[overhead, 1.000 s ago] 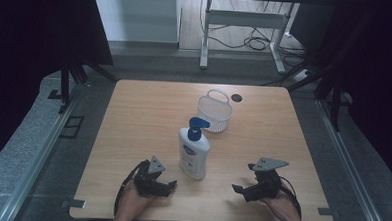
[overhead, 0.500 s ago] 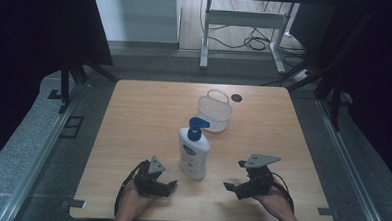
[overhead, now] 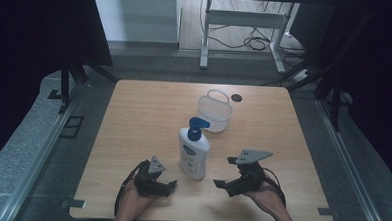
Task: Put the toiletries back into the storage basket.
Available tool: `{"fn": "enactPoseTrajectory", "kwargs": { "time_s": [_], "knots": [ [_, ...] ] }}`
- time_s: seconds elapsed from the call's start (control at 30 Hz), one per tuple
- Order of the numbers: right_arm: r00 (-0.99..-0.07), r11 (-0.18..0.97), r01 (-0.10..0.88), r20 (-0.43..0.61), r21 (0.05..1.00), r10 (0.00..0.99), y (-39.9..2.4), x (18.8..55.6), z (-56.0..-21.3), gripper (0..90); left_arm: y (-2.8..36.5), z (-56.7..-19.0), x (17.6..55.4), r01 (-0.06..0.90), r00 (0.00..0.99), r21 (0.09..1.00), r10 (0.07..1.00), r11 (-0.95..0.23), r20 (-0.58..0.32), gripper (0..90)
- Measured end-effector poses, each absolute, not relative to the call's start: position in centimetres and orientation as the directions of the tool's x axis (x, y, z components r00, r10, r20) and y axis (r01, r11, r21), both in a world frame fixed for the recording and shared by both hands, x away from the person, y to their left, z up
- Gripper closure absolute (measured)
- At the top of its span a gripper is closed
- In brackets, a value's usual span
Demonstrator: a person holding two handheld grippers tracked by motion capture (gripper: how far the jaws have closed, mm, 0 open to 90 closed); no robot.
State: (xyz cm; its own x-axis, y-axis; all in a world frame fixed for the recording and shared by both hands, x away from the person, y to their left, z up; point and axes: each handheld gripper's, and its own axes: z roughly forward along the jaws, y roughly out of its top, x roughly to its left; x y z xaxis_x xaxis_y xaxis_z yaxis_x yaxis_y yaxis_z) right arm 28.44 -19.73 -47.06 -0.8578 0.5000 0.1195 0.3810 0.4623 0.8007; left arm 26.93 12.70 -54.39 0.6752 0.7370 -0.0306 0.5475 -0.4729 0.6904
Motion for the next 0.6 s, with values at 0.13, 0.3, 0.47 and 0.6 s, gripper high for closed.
{"fn": "enactPoseTrajectory", "kwargs": {
  "time_s": [0.13,0.3,0.47,0.6],
  "knots": [
    [-0.868,0.480,0.365,0.104,0.798,0.486,-18.9,28.7,-46.7,4.3,12.7,-54.4,26.9,0.547,0.676,0.689,0.736,-0.475,-0.030,12.2],
    [-0.872,0.477,0.364,0.113,0.800,0.476,-17.9,29.0,-46.2,4.3,12.7,-54.4,26.9,0.547,0.676,0.689,0.736,-0.475,-0.029,12.2],
    [-0.874,0.476,0.362,0.114,0.802,0.473,-16.7,29.5,-45.5,5.5,12.7,-54.4,26.9,0.547,0.676,0.689,0.736,-0.475,-0.029,12.2],
    [-0.873,0.475,0.362,0.113,0.802,0.474,-16.0,30.0,-45.0,6.3,12.7,-54.4,26.9,0.547,0.676,0.690,0.736,-0.475,-0.029,12.2]
  ]
}}
